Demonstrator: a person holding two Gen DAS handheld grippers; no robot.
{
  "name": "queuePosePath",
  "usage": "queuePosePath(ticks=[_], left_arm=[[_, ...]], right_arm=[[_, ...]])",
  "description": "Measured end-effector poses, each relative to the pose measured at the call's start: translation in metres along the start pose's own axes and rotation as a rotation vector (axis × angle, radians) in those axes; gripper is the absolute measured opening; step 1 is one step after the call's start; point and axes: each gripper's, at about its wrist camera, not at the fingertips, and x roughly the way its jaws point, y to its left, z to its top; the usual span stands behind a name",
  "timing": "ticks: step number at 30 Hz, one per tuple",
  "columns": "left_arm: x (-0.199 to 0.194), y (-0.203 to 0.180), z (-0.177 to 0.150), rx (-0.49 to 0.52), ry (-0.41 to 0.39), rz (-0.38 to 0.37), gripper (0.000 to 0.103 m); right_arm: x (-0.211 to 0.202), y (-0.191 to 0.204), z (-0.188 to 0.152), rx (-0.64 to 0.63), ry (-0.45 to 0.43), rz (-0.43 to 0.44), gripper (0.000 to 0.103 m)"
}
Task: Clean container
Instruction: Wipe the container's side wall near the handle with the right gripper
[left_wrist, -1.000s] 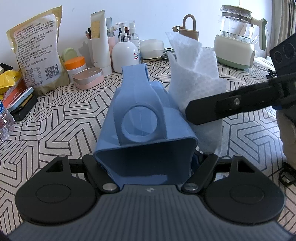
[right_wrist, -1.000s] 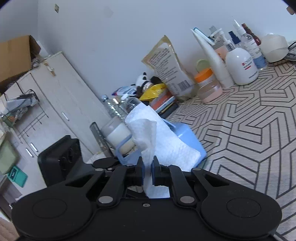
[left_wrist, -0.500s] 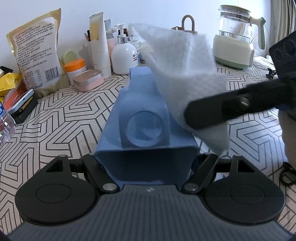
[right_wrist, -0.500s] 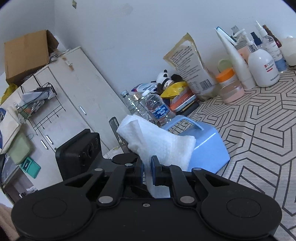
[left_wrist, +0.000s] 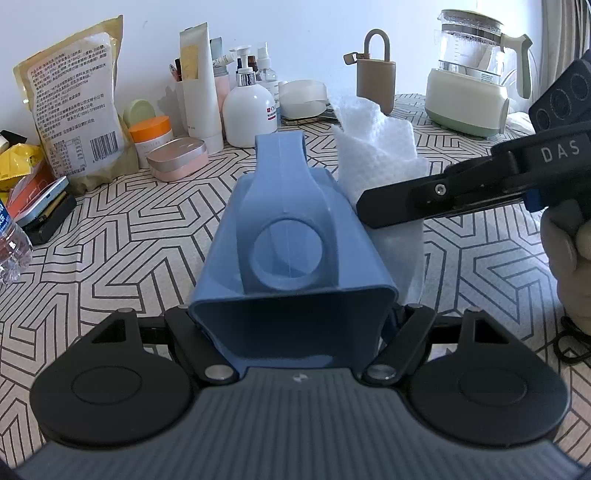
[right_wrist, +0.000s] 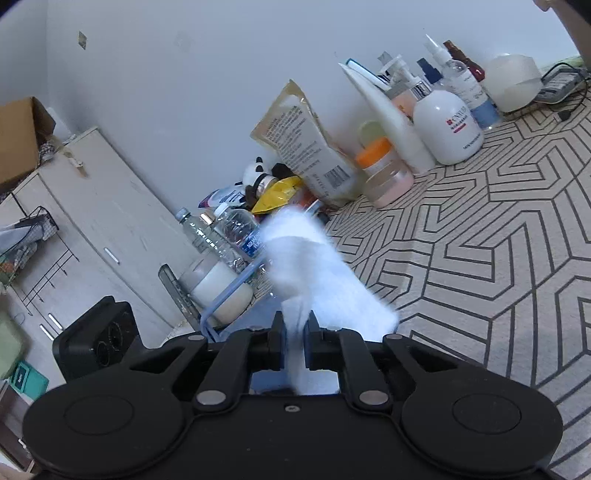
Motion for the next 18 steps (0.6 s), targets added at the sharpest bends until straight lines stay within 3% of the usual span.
queuePosePath(ticks=[7,13,18], left_arm=[[0.000,0.003,0.000,-0.015,-0.002,0.001,0.076],[-0.001,-0.005,0.000,0.030,-0.013,0.020,0.076],[-0.001,-0.009,0.001,0.050,-0.017,0.034,0.076]], right_arm=[[0.002,0.011,-0.002,-0.049,0.017,0.081,0.014],[0.006,0.020,-0.004,-0.076,0.045,0.171,0.014],[0.006,0.023,-0.002,-0.088,0.048,0.167,0.013]])
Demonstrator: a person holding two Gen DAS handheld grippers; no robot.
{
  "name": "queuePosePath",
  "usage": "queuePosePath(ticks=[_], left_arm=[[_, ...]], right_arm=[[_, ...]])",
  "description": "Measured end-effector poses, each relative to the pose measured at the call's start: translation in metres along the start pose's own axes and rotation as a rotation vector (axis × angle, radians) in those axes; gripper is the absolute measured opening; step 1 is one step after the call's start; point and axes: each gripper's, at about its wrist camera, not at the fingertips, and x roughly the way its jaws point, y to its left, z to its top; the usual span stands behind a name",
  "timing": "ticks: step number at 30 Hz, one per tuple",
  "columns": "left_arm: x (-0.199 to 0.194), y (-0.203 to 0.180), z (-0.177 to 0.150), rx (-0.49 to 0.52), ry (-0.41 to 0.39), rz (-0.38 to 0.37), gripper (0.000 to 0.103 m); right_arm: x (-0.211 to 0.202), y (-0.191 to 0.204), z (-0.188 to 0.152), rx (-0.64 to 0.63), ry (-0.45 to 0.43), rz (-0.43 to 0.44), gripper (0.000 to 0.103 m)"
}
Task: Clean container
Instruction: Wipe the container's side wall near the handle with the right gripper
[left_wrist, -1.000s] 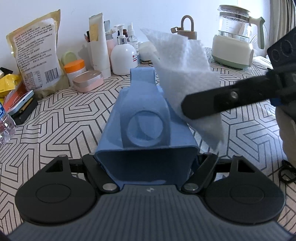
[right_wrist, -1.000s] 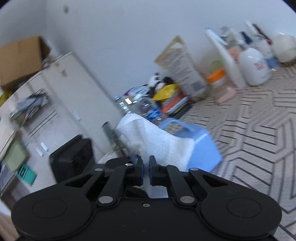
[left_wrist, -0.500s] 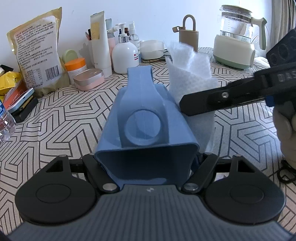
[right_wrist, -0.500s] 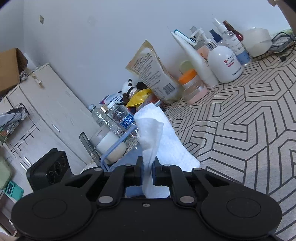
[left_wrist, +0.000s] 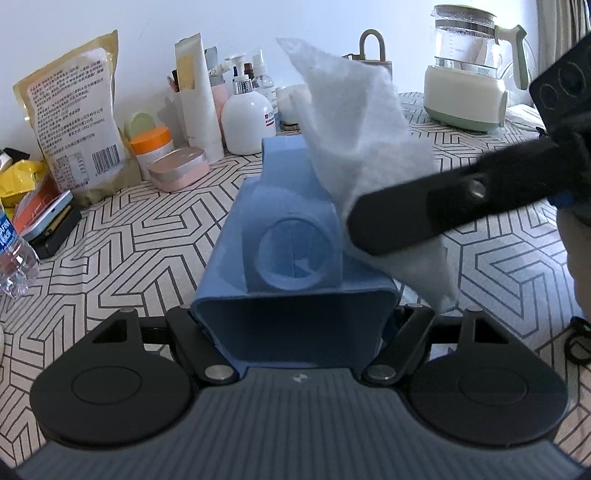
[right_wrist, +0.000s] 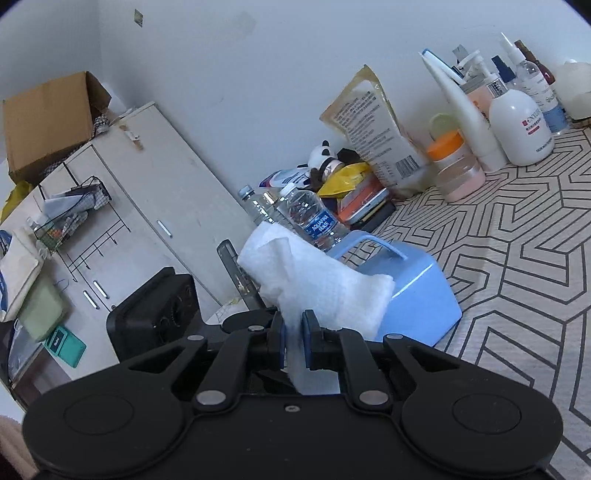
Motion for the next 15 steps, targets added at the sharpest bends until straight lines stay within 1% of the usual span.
queuePosePath(ticks=[2,5,8,10,12,13,15], left_arm=[[-0.0003,-0.0035,0.0001,0.004,-0.002,0.003,0.075],[-0.0009,-0.0079,0.0000,0.007,-0.003,0.006,0.075],[-0.0023,-0.0016,-0.0014,0.010,-0.004,0.005,0.075],[-0.0035,-0.0019,-0.0022,0.012,-0.005,0.005,0.075],[-0.0044,-0.0019,-0.0031,0.013,-0.005,0.004,0.075],[-0.0046,-0.0015,-0.0034,0.013,-0.005,0.004,0.075],[-0.0047,-0.0017,-0.0034,0.014,-0.005,0.005,0.075]], right_arm=[[-0.0002,-0.0017,0.0014,-0.002,-0.007,-0.024,0.009],[-0.0012,-0.0046,0.0049,-0.001,-0.017,-0.057,0.009],[-0.0030,-0.0067,0.0075,-0.007,-0.030,-0.090,0.009],[-0.0044,-0.0065,0.0087,-0.015,-0.048,-0.130,0.009],[-0.0058,-0.0045,0.0098,-0.038,-0.077,-0.204,0.009],[-0.0055,-0.0031,0.0103,-0.052,-0.079,-0.222,0.009],[-0.0041,-0.0022,0.0104,-0.059,-0.077,-0.216,0.010]])
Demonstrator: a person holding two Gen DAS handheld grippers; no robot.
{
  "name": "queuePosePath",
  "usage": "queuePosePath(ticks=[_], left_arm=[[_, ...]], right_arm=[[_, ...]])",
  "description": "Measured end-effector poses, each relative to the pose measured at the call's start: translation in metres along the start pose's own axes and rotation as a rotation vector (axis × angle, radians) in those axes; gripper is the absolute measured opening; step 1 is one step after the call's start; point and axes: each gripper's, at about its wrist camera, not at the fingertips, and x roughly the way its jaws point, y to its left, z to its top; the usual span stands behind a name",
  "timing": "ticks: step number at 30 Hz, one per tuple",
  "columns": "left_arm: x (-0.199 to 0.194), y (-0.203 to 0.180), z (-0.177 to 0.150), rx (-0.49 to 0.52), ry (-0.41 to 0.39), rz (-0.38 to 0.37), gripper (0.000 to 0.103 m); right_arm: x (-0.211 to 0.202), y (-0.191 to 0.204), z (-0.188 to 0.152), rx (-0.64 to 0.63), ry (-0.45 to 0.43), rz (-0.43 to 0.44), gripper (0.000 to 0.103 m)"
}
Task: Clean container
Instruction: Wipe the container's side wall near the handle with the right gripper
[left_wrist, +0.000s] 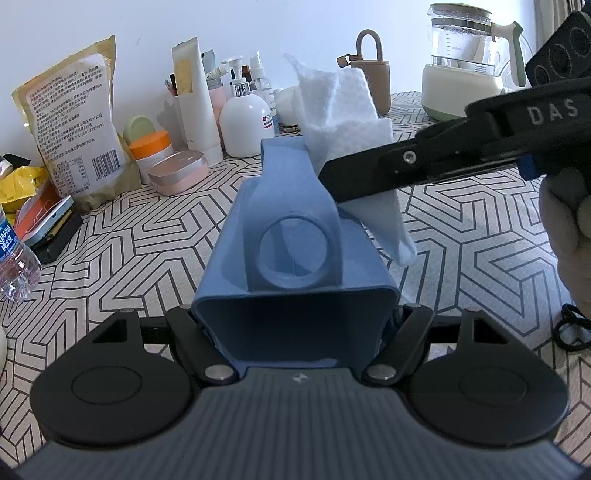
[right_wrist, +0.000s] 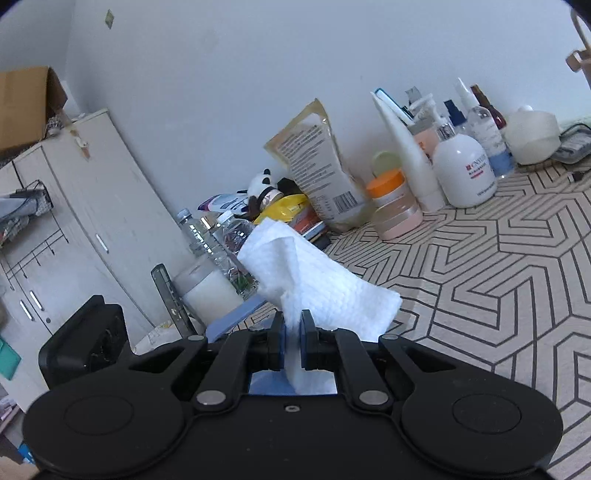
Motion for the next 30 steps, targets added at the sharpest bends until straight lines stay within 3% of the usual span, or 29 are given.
queuePosePath(ticks=[13,30], left_arm=[[0.001,-0.001,0.000,-0.004,0.004,-0.002,0.076],[0.003,0.005,0.002,0.015,-0.001,-0.002,0.075]], right_arm=[[0.011,0.005,-0.003,0.001,0.058,0.127,0.010],[0.005,-0.015,0.000,0.082,0.031,0.116,0.006]])
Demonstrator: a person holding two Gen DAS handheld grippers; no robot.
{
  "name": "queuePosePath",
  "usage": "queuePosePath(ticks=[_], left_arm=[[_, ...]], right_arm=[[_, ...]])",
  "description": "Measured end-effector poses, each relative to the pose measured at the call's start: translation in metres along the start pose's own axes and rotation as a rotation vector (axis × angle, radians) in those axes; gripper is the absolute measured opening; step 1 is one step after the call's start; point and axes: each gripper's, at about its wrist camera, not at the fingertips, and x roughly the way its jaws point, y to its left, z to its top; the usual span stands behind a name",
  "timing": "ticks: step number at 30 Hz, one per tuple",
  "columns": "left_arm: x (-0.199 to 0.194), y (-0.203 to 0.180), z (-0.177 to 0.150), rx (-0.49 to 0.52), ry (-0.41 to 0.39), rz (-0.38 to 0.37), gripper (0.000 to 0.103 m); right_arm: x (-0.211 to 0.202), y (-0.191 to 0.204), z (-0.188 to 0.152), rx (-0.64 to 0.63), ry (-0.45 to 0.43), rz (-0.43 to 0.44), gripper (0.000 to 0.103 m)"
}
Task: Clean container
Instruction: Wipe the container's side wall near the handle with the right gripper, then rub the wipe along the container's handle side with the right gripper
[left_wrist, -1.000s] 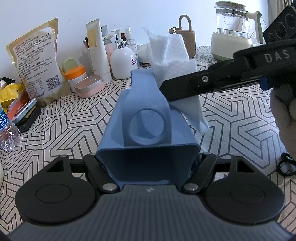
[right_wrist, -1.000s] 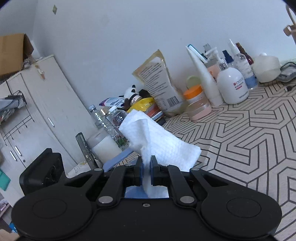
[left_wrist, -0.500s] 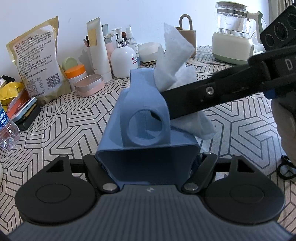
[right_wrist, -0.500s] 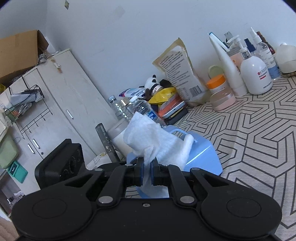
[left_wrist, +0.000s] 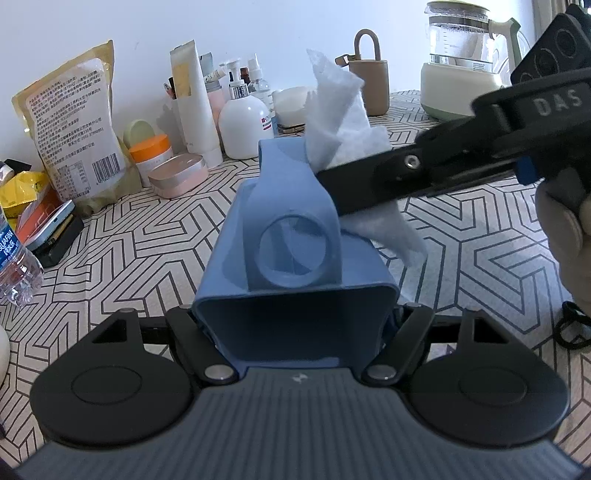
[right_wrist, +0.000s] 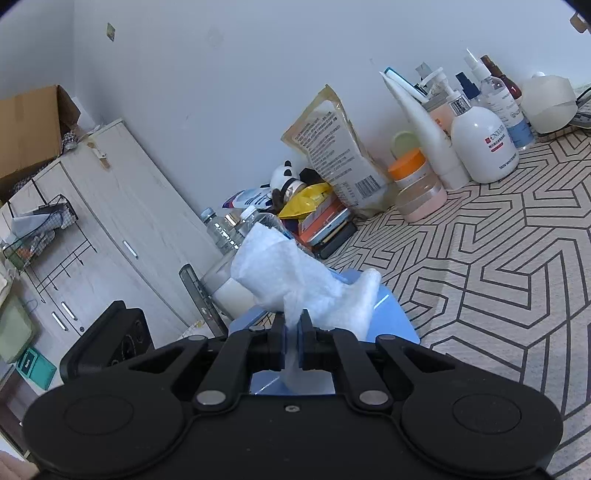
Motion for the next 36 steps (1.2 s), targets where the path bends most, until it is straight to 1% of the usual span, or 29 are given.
queuePosePath(ticks=[4,9,13,17,19,22,26,36], left_arm=[[0.000,0.001,0.000,0.001,0.000,0.000,0.076],[0.001,0.003,0.001,0.002,0.001,0.001,0.076],[0.004,0.009,0.002,0.001,0.002,0.002,0.076],[0.007,0.016,0.003,0.007,0.000,0.004,0.076],[0.004,0.011,0.001,0.008,-0.001,0.007,0.076],[0.006,0.016,0.001,0.007,-0.001,0.007,0.076],[0.008,0.019,0.002,0.004,0.000,0.007,0.076],[0.012,0.020,0.003,-0.003,0.003,0.004,0.076]], right_arm=[[0.001,0.000,-0.003,0.015,0.029,0.059,0.006],[0.003,0.004,-0.005,-0.003,0.052,0.092,0.006],[0.003,0.002,-0.005,0.007,0.053,0.097,0.006],[0.000,-0.004,-0.003,0.035,0.029,0.070,0.006],[-0.002,-0.007,-0.001,0.045,0.015,0.052,0.006],[-0.004,-0.010,-0.001,0.052,0.001,0.035,0.006],[-0.007,-0.009,-0.001,0.029,-0.006,0.017,0.004],[-0.012,-0.019,-0.001,0.072,-0.023,-0.009,0.004]])
